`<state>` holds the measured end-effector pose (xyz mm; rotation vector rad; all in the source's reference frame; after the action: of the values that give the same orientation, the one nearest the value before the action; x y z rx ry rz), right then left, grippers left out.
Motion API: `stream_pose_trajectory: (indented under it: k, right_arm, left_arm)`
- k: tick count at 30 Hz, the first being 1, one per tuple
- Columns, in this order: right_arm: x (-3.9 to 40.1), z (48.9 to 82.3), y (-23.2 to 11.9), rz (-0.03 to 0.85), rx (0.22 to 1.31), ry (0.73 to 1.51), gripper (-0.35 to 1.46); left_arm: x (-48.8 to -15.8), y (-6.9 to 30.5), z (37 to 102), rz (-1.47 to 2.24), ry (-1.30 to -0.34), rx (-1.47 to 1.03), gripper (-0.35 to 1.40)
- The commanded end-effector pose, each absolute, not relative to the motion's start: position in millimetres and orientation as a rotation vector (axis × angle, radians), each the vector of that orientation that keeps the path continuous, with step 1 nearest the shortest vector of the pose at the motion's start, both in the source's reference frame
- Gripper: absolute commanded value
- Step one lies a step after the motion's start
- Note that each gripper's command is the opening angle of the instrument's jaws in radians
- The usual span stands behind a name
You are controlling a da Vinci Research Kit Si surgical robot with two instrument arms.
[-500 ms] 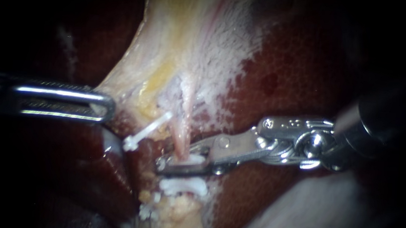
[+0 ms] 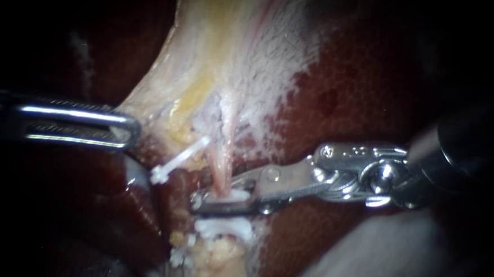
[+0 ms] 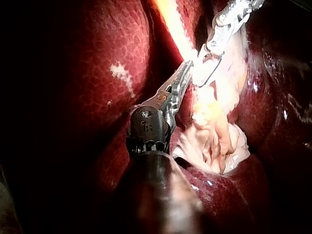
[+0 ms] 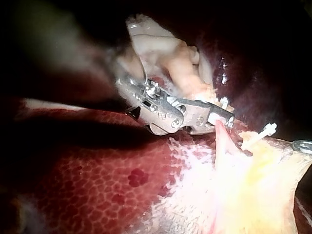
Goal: Going back third clip right tube
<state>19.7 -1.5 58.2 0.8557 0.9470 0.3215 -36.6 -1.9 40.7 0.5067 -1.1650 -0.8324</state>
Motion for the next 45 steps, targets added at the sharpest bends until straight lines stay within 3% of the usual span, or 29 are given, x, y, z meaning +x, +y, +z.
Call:
stream_pose_trajectory:
  k: [1,5,13,24,35,45]
  right_arm:
    - [19.7,58.4,-1.5,0.313,0.830,0.968,0.09]
    - [19.9,58.4,-1.4,0.259,0.787,1.017,0.37]
    - [20.0,58.4,-1.0,0.204,0.702,1.071,0.56]
    - [17.6,57.4,-0.1,0.182,0.643,1.093,0.60]
    - [11.4,55.2,1.1,0.051,0.517,1.143,0.60]
    - [8.0,52.5,2.5,0.013,0.460,1.156,0.60]
  left_arm:
    - [-36.6,-1.9,40.7,-0.833,-1.165,0.506,-0.35]
    - [-36.5,-1.9,40.7,-0.833,-1.165,0.506,-0.35]
    - [-36.5,-1.9,40.7,-0.832,-1.165,0.506,-0.35]
    - [-36.4,-2.0,40.9,-0.831,-1.165,0.506,-0.35]
    - [-36.1,-1.8,41.5,-0.829,-1.166,0.507,-0.35]
    - [-35.9,-1.7,41.8,-0.828,-1.166,0.507,-0.35]
